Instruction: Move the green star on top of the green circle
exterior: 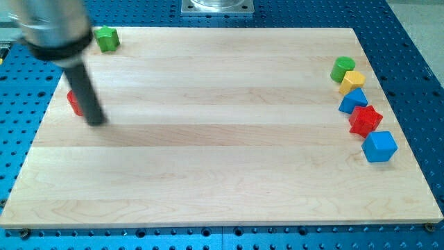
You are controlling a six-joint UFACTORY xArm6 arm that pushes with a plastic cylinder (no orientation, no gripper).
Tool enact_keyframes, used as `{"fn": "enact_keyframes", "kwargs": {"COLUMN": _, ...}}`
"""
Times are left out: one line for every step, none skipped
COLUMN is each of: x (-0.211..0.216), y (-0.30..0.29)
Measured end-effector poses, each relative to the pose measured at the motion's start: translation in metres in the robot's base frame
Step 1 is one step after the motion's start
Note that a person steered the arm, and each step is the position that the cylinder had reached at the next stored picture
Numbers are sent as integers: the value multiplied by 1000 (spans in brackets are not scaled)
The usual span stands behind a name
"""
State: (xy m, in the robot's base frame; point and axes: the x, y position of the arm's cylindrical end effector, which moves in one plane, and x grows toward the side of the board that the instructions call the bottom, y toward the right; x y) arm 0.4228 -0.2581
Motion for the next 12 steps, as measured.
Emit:
{"fn": "enact_keyframes", "kwargs": {"x": -28, "y": -47}}
{"fn": "enact_keyframes", "kwargs": {"x": -50, "y": -47}}
{"fn": "enact_keyframes", "kwargs": {"x": -88, "y": -41}}
{"fn": "enact_keyframes", "kwargs": {"x": -164, "y": -33}}
{"fn": "enact_keyframes", "kwargs": {"x": -198, "y": -6}}
{"fn": "enact_keyframes", "kwargs": {"x": -165, "y": 94}}
{"fn": "enact_keyframes", "kwargs": {"x": -84, "y": 212}}
{"fn": "enact_keyframes", "kwargs": {"x": -86, "y": 218}}
{"fn": "enact_keyframes", "kwargs": {"x": -104, "y": 218}}
{"fn": "enact_keyframes", "kwargs": {"x": -127, "y": 260}}
{"fn": "enact_keyframes", "kwargs": {"x": -146, "y": 214}}
{"fn": "enact_keyframes", "kwargs": {"x": -164, "y": 249}}
